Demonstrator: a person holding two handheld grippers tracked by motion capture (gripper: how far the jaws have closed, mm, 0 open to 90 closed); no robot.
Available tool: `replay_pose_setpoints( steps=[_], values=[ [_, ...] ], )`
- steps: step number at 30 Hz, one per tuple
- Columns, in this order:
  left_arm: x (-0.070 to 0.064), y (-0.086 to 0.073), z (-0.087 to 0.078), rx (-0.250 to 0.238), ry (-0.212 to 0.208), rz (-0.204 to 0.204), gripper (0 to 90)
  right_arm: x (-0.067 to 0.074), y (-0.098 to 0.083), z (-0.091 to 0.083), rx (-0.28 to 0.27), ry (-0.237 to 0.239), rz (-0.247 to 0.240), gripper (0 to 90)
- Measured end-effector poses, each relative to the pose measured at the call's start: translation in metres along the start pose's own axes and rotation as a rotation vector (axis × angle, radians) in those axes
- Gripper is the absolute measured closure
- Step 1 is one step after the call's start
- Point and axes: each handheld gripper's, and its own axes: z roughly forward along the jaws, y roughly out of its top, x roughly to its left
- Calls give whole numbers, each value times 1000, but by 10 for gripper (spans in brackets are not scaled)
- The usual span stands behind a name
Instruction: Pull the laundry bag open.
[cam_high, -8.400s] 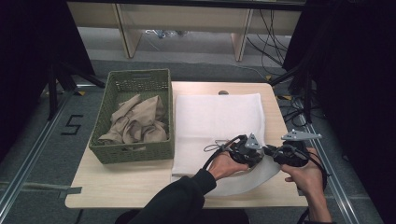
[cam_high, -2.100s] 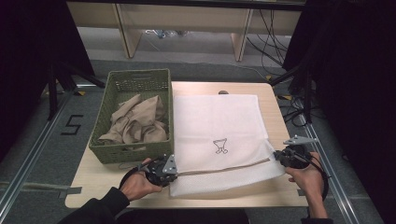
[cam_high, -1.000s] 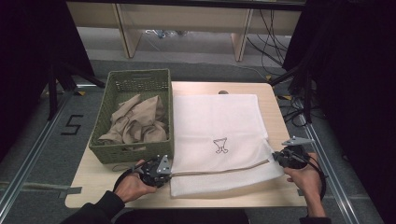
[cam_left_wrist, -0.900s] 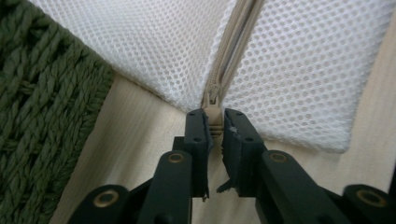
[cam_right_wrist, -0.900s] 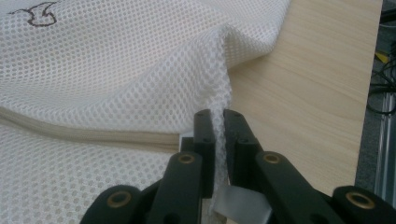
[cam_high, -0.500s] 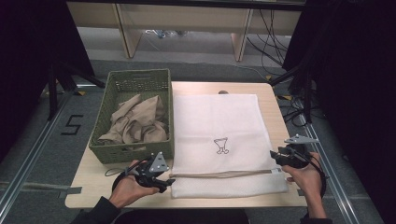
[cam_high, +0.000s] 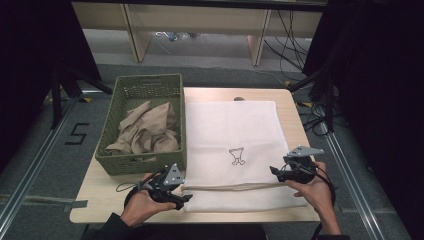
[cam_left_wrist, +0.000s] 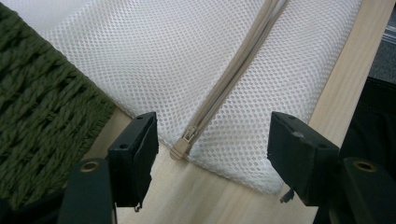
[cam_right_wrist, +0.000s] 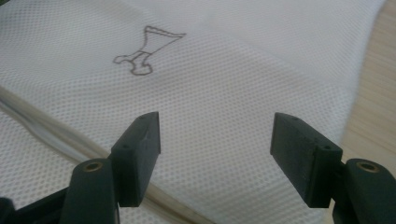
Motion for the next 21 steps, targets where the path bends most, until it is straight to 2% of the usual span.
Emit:
replay_pose_setpoints(
  steps=[2,3,5,6,7,8,10,11,15,17,18,20,21],
  values=[
    [-1,0,0,7,0,-6,320,7,0,4,7,28,-40,338],
    [-1,-1,0,6,-5,-8,315,13,1,7,17,55,-45,337],
    [-2,-1,-1,10,-15,-16,309,20,1,11,30,68,-64,335],
    [-2,-1,-1,11,-15,-16,304,23,1,15,31,91,-112,334],
    [-3,-2,-1,10,-14,-19,303,26,1,17,37,90,-134,333],
    [-3,-2,-1,13,-13,-20,300,30,1,19,46,78,-130,334],
    [-3,-3,-1,17,-12,-4,289,37,0,24,64,89,-157,330],
    [-4,-5,0,18,-18,-17,286,41,-1,27,67,92,-166,325],
    [-5,-7,-1,27,-11,-25,275,54,-2,35,89,112,-228,321],
    [-5,-8,-2,23,-16,-6,273,58,-2,36,92,115,-247,321],
    [-6,-9,-2,15,-9,-32,273,57,-1,38,76,119,-293,321],
    [-6,-11,-4,23,-12,-25,271,63,-1,38,91,120,-267,323],
    [-6,-11,-4,19,-17,-13,271,65,-1,38,99,125,-277,324]
  ],
)
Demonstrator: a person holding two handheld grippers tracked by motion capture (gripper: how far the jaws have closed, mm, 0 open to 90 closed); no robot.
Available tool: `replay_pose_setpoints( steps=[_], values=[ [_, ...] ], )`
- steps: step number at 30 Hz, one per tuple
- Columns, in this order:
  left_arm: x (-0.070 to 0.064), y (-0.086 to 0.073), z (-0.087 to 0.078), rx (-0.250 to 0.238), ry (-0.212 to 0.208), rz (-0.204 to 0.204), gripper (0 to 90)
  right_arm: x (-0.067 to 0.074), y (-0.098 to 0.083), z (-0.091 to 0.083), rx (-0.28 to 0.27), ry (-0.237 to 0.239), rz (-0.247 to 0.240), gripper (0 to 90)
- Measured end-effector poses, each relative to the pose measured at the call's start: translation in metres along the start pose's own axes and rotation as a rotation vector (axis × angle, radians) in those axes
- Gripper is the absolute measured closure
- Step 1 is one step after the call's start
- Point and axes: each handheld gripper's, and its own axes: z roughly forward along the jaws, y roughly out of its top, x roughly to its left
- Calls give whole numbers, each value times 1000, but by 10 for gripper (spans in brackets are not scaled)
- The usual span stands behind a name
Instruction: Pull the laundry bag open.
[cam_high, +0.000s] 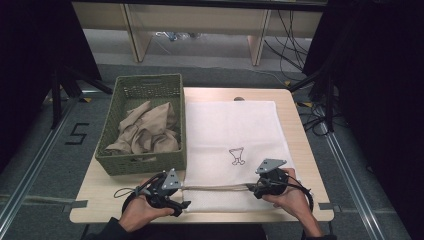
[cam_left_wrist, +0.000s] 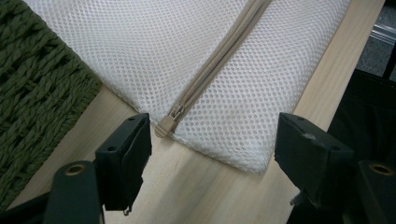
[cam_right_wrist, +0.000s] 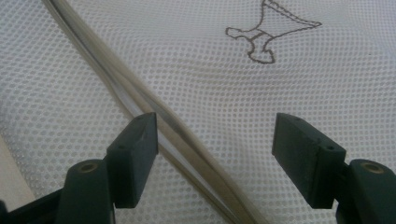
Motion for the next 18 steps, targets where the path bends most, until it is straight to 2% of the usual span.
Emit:
replay_pose_setpoints(
  steps=[3,4,5,6,7,8,10,14,17,18],
  values=[
    [-1,-2,-1,0,3,-27,270,3,1,2,13,0,2,327],
    [-1,-2,-1,7,-4,-24,270,4,1,3,19,-5,6,327],
    [0,-3,-1,9,-5,-26,269,4,1,3,32,12,-3,329],
    [0,-4,-1,11,4,-24,269,5,1,5,23,0,-10,329],
    [1,-4,-1,6,9,-14,269,5,1,5,33,14,-9,330],
    [1,-4,-2,0,9,-9,268,6,1,7,30,2,-17,331],
    [-1,-5,-3,-2,13,-35,268,6,3,7,45,21,-29,338],
    [-1,-6,-3,-4,12,-39,262,8,3,9,35,5,-37,344],
    [-2,-6,-4,5,2,-38,262,8,4,9,43,14,-37,347],
    [-1,-7,-3,-3,13,-42,261,8,4,8,50,16,-40,347]
  ],
)
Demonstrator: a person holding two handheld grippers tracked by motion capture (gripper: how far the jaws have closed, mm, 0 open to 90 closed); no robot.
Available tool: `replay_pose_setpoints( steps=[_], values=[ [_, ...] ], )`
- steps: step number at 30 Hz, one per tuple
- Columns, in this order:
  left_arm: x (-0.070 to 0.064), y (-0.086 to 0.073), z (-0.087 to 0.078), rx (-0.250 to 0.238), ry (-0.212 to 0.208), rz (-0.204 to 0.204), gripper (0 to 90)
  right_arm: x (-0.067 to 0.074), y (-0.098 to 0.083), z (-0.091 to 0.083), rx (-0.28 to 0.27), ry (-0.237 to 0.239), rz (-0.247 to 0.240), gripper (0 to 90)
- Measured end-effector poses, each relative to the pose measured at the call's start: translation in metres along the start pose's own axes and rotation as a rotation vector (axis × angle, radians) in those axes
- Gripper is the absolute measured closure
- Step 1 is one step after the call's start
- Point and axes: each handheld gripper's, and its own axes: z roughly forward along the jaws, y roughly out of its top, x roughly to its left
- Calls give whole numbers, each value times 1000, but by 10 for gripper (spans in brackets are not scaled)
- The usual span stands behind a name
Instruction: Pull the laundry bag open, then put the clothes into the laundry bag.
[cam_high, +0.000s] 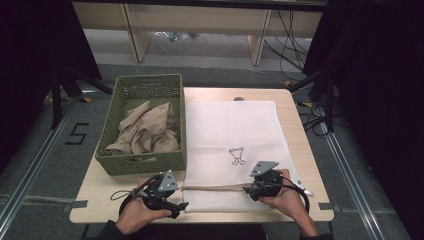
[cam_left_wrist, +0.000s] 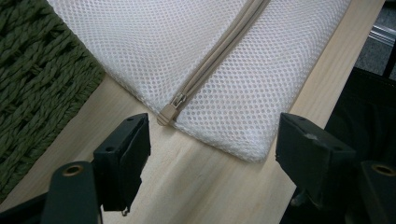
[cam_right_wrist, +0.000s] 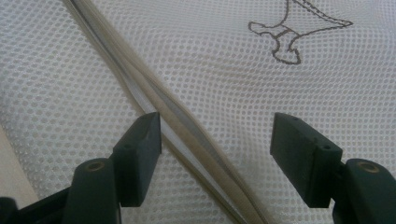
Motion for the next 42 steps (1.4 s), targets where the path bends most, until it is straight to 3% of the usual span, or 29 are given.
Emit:
replay_pose_setpoints(
  steps=[3,5,6,11,13,14,15,19,25,30,42],
  values=[
    [0,0,0,9,-1,3,260,1,0,3,-3,-11,-9,350],
    [1,0,0,10,2,26,261,2,0,4,5,-16,-21,353],
    [-1,0,1,8,-4,0,260,1,0,4,18,-14,-36,356],
    [-2,-1,0,17,-14,1,259,3,3,10,29,-32,-60,368],
    [-2,-1,0,22,-8,8,259,1,5,13,33,-3,-80,372],
    [-1,0,0,21,-8,25,260,1,6,13,36,-55,-92,379],
    [-2,0,0,22,-9,9,258,1,8,14,35,-56,-87,390],
    [-3,-1,1,21,-21,11,258,0,13,15,20,-78,-118,480],
    [-2,-1,2,28,-19,13,258,-2,17,16,13,-91,-109,503],
    [-3,-1,2,30,-24,8,258,-3,19,18,15,-100,-132,541],
    [-3,-1,3,32,-15,15,260,-10,28,22,-4,-76,-103,760]
  ],
)
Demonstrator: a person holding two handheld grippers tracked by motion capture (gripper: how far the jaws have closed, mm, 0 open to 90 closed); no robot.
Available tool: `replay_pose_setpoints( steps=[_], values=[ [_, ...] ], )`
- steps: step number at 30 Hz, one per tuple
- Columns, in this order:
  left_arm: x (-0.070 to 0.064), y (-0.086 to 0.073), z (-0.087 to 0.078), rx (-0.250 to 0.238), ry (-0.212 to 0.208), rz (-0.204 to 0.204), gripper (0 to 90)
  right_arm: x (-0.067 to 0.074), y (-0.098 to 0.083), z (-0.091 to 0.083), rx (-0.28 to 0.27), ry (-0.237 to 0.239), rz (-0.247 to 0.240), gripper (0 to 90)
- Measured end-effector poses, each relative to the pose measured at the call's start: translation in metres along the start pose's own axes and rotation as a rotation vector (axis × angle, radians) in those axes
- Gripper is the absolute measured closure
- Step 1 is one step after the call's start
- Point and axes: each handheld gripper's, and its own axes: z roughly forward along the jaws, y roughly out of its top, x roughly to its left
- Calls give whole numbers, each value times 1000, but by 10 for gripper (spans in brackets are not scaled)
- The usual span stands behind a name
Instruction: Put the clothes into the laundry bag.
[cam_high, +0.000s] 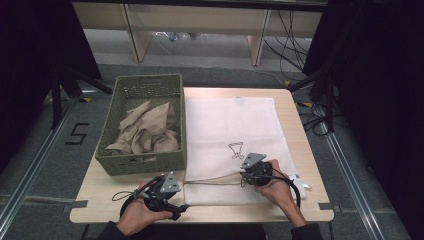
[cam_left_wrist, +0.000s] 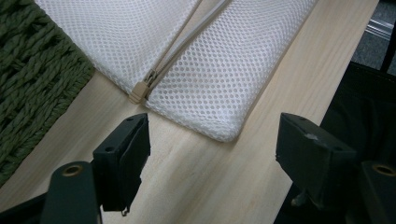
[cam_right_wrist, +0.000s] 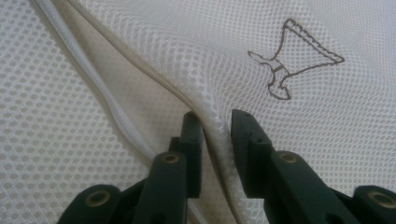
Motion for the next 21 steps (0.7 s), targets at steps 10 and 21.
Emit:
replay_pose_setpoints(
  steps=[10,21],
  values=[
    [1,0,0,-5,3,1,264,-11,4,-10,-74,-19,57,867],
    [5,4,-5,-36,20,-8,263,-19,13,-19,-109,2,86,871]
  ],
)
